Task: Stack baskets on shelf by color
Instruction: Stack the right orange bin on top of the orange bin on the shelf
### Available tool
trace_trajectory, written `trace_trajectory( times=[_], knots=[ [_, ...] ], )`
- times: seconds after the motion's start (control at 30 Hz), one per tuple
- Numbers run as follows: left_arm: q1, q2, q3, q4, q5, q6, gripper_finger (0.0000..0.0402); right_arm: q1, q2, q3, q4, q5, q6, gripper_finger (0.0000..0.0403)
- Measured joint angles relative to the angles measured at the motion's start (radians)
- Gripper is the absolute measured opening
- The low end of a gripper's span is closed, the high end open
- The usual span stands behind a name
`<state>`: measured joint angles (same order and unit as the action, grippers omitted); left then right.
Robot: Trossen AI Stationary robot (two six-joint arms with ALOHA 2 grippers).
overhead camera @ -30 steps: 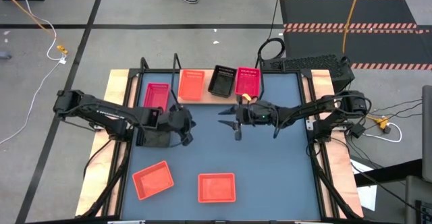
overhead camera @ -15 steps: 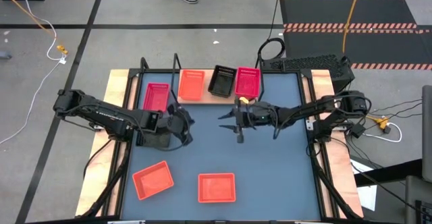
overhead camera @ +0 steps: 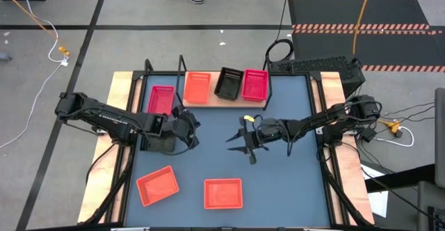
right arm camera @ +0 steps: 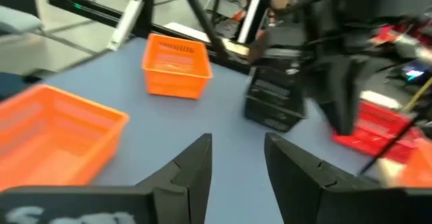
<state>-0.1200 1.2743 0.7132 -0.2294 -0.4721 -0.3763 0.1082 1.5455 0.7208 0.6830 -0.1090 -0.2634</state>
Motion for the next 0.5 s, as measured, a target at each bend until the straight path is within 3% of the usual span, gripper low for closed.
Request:
trace_trajectory(
  times=[0.27, 0.5],
  knots=[
    [-0.057, 0.058, -0.001, 0.081, 0.0, -0.046, 0.0037, 0.142, 0.001, 0.0, -0.006, 0.015, 0.159, 0.0132],
    [-0.173, 0.179, -0.001, 0.162, 0.003, -0.056, 0.0037, 0.318, 0.006, 0.002, 0.025, 0.215, 0.175, 0.0132]
  ],
)
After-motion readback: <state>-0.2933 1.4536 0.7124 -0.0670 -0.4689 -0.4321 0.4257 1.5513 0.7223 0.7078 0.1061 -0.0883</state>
